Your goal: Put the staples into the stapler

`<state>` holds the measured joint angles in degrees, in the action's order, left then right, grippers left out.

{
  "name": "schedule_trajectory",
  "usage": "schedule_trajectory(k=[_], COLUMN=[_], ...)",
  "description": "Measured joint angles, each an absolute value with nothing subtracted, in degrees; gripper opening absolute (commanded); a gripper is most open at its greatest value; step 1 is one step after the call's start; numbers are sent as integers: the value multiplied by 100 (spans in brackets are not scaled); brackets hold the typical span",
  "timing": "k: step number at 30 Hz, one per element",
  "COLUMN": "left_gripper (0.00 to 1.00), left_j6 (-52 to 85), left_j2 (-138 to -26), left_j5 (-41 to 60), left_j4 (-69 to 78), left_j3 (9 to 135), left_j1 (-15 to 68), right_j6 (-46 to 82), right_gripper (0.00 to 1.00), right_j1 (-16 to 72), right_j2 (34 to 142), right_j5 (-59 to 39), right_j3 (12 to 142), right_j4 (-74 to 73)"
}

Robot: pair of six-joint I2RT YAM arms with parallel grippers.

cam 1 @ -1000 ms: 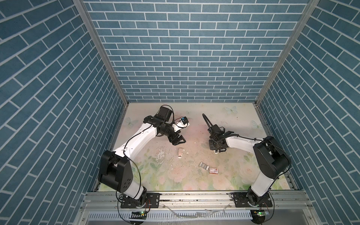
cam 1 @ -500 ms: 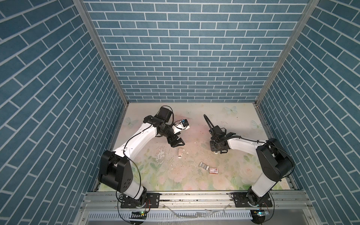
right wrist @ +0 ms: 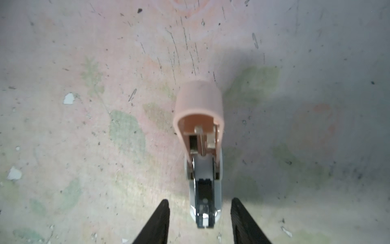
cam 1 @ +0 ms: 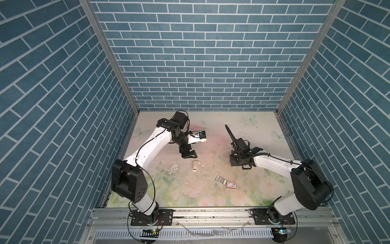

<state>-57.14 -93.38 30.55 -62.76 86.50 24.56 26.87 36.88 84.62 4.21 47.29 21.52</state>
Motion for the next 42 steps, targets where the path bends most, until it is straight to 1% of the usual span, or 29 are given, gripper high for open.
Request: schedule_trajectory(k=[6, 11, 17, 20, 24, 30, 34, 36, 42], left_gripper=[93, 92, 90, 87, 86, 83, 80, 77, 73], left_j6=[-6938, -8047, -9391, -9961, -10608, -11369, -11666, -11758, -11900], left_j2=[-9537, -9559, -9574, -9719, -9924, -10108, -10156, -10160, -10160], left_j5=[2134, 1452, 947, 812, 666, 412, 279, 233, 150], left_j4=[-6563, -6326, -5710, -5522, -5194, -4993, -4877, -4823, -4510], left_j3=[8770, 8464, 7736, 7679, 7634, 7491, 7363, 7251, 6785], left_j1=[2961, 3365, 3699, 3782, 3815, 3833, 3844, 3854, 3879], right_j6=[2963, 3382, 3938, 4178, 4375, 4480, 4482, 4480, 4482], right_gripper=[47, 46, 46, 46, 46, 46, 46, 46, 45], right_j1=[3699, 3704, 3704, 3704, 3704, 3704, 3704, 3704, 3704], right_j2=[6851, 5599, 4652, 4272, 3988, 3942, 3999, 4042, 4134], right_j5=[305, 239, 231, 235, 248, 263, 274, 276, 276], right_j3=[4224, 3673, 2912, 2648, 2488, 2447, 2447, 2447, 2447], right_j4=[2497, 2814, 3044, 3135, 3212, 3214, 3212, 3212, 3186])
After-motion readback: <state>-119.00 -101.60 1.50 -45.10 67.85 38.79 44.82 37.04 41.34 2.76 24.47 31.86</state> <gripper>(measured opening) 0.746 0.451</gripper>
